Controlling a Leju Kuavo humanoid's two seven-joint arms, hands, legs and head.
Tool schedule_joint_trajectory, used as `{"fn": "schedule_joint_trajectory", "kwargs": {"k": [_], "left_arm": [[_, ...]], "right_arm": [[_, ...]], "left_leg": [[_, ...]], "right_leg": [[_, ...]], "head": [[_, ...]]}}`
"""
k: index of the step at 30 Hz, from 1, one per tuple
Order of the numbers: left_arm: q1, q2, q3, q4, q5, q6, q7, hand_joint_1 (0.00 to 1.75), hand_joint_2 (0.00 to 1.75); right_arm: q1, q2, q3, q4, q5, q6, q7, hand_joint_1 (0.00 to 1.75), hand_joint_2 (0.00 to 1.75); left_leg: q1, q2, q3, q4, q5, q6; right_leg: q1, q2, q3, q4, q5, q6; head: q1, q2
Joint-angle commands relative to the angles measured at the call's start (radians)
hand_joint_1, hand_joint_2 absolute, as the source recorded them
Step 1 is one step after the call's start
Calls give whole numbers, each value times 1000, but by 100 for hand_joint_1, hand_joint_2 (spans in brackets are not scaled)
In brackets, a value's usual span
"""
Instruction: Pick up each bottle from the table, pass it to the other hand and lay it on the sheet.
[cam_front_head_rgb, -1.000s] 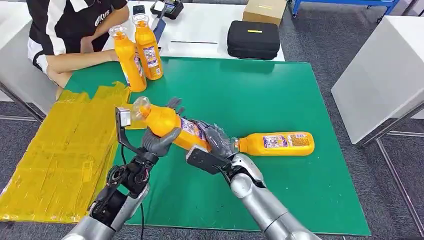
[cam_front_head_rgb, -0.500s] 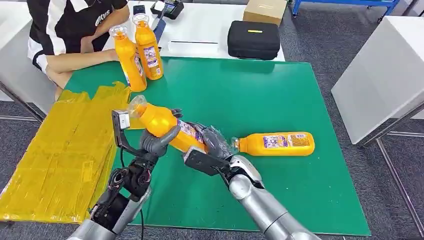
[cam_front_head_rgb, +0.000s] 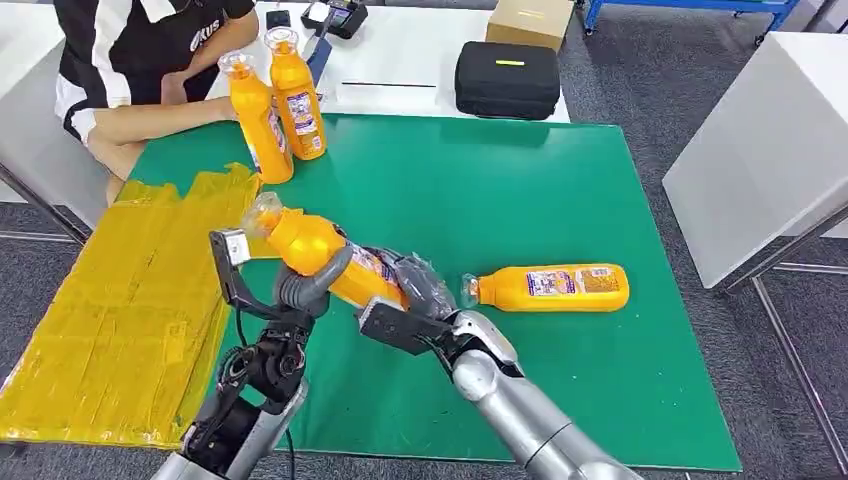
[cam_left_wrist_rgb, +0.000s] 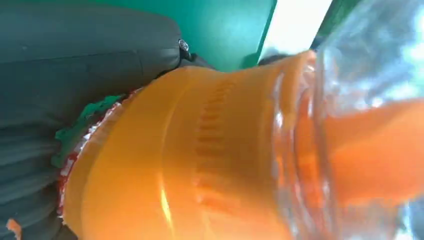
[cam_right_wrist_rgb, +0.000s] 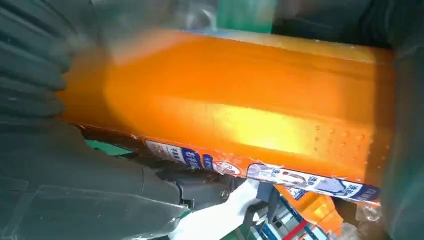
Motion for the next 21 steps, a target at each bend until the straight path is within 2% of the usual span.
{"fn": "schedule_joint_trajectory", "kwargs": {"k": [1,3,5,7,9,10,12,13,16,18,21], "left_arm": [[-54,68,149,-54,-313,295,-201,175,175],[-64,68,187,-54,-425,392,-258,175,175],[-83,80,205,-29,-522,467,-283,175,175],[-99,90,207,9,-577,475,-286,175,175],[-108,97,207,33,-598,471,-282,175,175],[-122,112,179,72,-655,482,-269,175,175],[-195,168,62,233,-966,528,-91,175,175],[-245,189,3,336,-1184,532,40,175,175],[-263,190,1,368,-1229,523,53,175,175],[-324,217,-110,486,-1551,535,273,175,175],[-361,240,-129,584,-1862,331,449,175,175]], "right_arm": [[139,-110,-34,-402,-6,-87,0,0,175],[198,-133,-84,-510,-9,-102,9,0,175],[246,-144,-125,-585,-10,-120,14,0,175],[270,-143,-147,-625,-7,-128,14,0,175],[280,-143,-158,-642,-3,-136,15,0,175],[286,-138,-166,-649,2,-145,17,0,175],[319,-133,-212,-703,4,-180,19,0,175],[340,-137,-239,-741,3,-191,21,0,175],[351,-143,-254,-761,-2,-191,21,0,175],[364,-143,-275,-780,12,-205,27,0,175],[364,-153,-302,-788,29,-222,25,0,175]], "left_leg": [[1,-2,2,0,-2,0],[1,1,3,0,-2,0],[1,-5,4,1,-2,0],[2,-6,6,2,-4,1],[1,-2,3,0,-2,1],[1,-2,6,1,-4,1],[0,-4,2,0,-1,0],[0,-6,6,0,-3,1],[0,-6,5,0,-1,1],[0,-3,3,0,-1,1],[0,-2,7,0,-3,1]], "right_leg": [[1,-1,3,0,-2,-4],[2,0,2,0,-2,-4],[1,-4,3,1,-4,-5],[2,-7,6,2,-6,-6],[0,-4,3,0,-3,-5],[1,-3,6,1,-5,-7],[0,-5,3,0,-3,-5],[0,-7,7,1,-5,-8],[1,-7,5,1,-4,-7],[1,-4,3,0,-2,-5],[1,-2,5,1,-3,-8]], "head": [[1,0],[-1,0],[-1,0],[0,0],[0,0],[0,0],[0,0],[0,0],[0,0],[0,0],[0,0]]}}
